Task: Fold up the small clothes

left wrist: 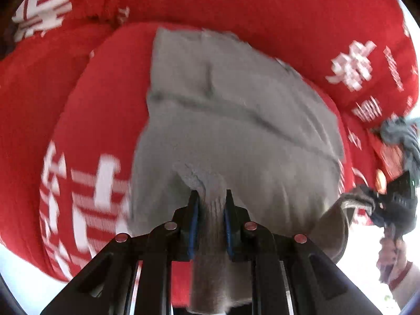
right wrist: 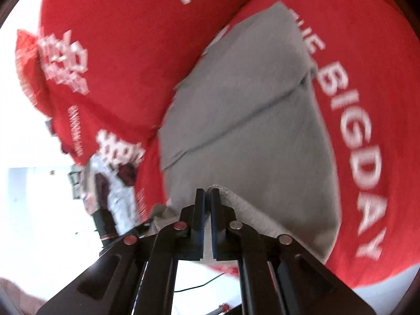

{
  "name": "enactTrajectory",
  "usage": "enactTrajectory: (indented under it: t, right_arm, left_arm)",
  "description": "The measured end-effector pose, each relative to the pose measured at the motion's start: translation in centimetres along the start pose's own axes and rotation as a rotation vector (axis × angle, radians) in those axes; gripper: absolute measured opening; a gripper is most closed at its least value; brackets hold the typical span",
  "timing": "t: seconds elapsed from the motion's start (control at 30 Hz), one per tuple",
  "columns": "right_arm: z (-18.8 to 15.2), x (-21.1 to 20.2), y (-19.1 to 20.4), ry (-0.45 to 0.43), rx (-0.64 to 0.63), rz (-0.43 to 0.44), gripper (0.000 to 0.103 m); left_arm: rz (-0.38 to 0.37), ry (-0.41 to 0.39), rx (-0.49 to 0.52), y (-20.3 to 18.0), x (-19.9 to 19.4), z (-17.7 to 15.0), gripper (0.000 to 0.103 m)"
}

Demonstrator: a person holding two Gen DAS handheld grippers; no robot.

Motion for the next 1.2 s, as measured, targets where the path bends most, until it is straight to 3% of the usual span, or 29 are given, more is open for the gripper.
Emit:
enactTrajectory:
  t: [0.07,0.13,0.2,0.23,0.33,0.4,0.47,0.6,0.7,0.87,1.07,1.13,1.17,1.2]
  right_arm:
    - [1.9,0.9,-0.8,-0.009,0.024,-0.049,0.004]
    - [3.4,2.2,-1.8,-0.020,0.053,-0.108,0.004]
    - [4.6,2.4,-2.3,-0.036,0.070,-0.166,0.006]
    - [5.2,2.2,-2.4,-0.043,0.066,-0.188,0.008]
    - [6.3,1.3,-2.0,-0.049,0.024,-0.272,0.011]
    - [6.2,0.7,-1.4,-0.030,-0.033,-0.316,0.041]
    - [6.0,0.9,-0.6,0.003,-0.098,-0.341,0.049]
    - [5.0,3.1,0.7,0.108,-0.214,-0.386,0.049]
    - [5.3,5.2,0.8,0.164,-0.269,-0.413,0.049]
    - [6.0,6.6,0.7,0.188,-0.317,-0.433,0.049]
    - [6.0,7.2,1.1,0.208,-0.333,-0.431,0.049]
    - [5.7,8.0,1.4,0.228,-0.337,-0.444,0.049]
    - [5.6,8.5,1.4,0.235,-0.327,-0.462,0.048]
    - [5.4,8.8,1.4,0.229,-0.326,-0.479,0.040]
  left_arm:
    - [0.030,-0.020,-0.023,0.2,0.3,1.5,0.019]
    - [0.068,-0.032,-0.038,0.6,0.9,2.9,0.029]
    - [0.164,-0.092,-0.030,0.8,0.0,4.0,0.070]
    - [0.211,-0.146,-0.010,0.9,-0.9,4.3,0.074]
    - [0.220,-0.162,0.044,1.1,-2.2,5.1,0.075]
    - [0.202,-0.112,0.062,1.7,-1.9,5.4,0.075]
    - [0.198,-0.062,0.081,1.6,-1.1,5.2,0.075]
    - [0.184,0.046,0.119,0.9,1.2,4.5,0.075]
    - [0.167,0.067,0.149,-0.8,2.7,5.2,0.075]
    - [0.097,0.086,0.234,-3.9,3.9,6.6,0.075]
    - [0.014,0.174,0.338,-5.4,6.2,6.7,0.075]
    - [0.003,0.192,0.350,-5.4,6.7,6.8,0.067]
    - [0.002,0.205,0.357,-5.3,7.0,6.9,0.038]
    - [0.000,0.228,0.354,-5.1,7.2,6.9,0.013]
Point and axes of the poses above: each gripper's, at about its wrist camera, not at the fingertips, and x roughly the way its jaws point, y to its left, z to its top, the point moved 1 cm from there along x, roughly the way its jaws point, and after that the axes turned 5 degrees about -x, right-handed, at the moved point
